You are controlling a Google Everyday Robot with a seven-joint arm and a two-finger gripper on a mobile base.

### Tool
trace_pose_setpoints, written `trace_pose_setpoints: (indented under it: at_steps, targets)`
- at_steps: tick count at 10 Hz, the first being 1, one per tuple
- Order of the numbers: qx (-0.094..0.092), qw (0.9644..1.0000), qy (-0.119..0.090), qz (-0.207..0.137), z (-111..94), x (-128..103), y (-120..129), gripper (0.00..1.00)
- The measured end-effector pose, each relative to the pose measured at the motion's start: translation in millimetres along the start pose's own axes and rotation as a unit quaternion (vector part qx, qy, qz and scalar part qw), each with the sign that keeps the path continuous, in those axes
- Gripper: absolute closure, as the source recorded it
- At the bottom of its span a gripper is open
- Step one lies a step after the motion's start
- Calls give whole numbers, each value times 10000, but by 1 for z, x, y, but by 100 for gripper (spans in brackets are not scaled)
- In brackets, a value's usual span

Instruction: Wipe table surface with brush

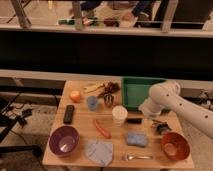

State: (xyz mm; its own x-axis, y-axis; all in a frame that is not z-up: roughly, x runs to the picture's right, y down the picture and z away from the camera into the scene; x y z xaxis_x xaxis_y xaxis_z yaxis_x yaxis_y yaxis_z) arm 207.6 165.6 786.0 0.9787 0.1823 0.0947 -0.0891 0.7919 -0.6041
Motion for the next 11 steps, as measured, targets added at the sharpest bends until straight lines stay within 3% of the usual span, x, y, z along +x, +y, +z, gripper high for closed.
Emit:
trace_pose_setpoints:
  at_steps: [6,11]
  targets:
    - [81,9987,-42,502,19,16,-7,20]
    - [-122,9988,-108,466,38,22,-16,20]
